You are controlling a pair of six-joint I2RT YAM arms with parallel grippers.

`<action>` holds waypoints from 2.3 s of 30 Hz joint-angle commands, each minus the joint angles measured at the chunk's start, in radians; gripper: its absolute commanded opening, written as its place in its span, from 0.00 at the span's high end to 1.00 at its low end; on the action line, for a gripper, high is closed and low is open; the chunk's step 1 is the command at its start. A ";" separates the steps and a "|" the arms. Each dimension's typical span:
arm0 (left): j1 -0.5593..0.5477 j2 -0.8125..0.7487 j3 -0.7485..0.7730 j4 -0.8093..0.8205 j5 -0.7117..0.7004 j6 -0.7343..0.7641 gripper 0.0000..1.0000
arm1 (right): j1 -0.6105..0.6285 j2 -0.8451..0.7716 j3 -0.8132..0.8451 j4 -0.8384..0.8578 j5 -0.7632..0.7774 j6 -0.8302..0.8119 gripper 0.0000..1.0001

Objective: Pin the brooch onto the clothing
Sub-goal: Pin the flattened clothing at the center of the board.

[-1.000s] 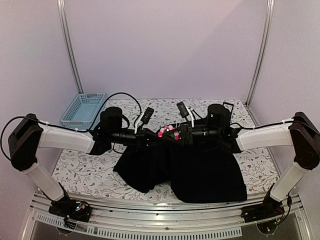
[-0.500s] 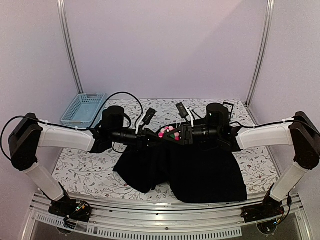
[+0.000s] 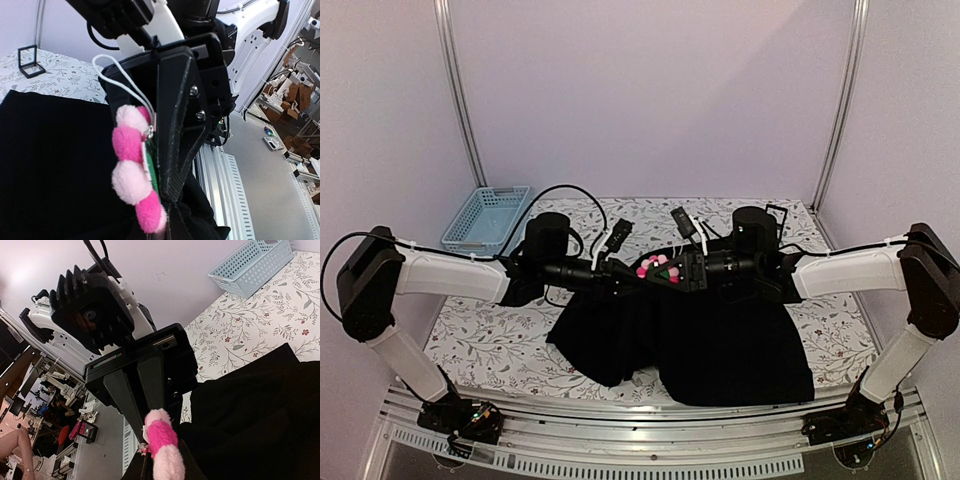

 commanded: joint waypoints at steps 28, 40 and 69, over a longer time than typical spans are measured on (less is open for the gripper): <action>0.018 0.007 -0.008 0.210 0.120 -0.134 0.52 | -0.008 -0.053 -0.092 0.170 -0.104 -0.040 1.00; 0.043 -0.013 0.004 0.098 0.120 -0.051 0.33 | 0.008 -0.079 -0.086 0.194 -0.151 -0.046 1.00; -0.024 0.126 0.015 0.504 0.163 -0.250 0.80 | 0.019 -0.037 -0.055 0.229 -0.133 -0.026 1.00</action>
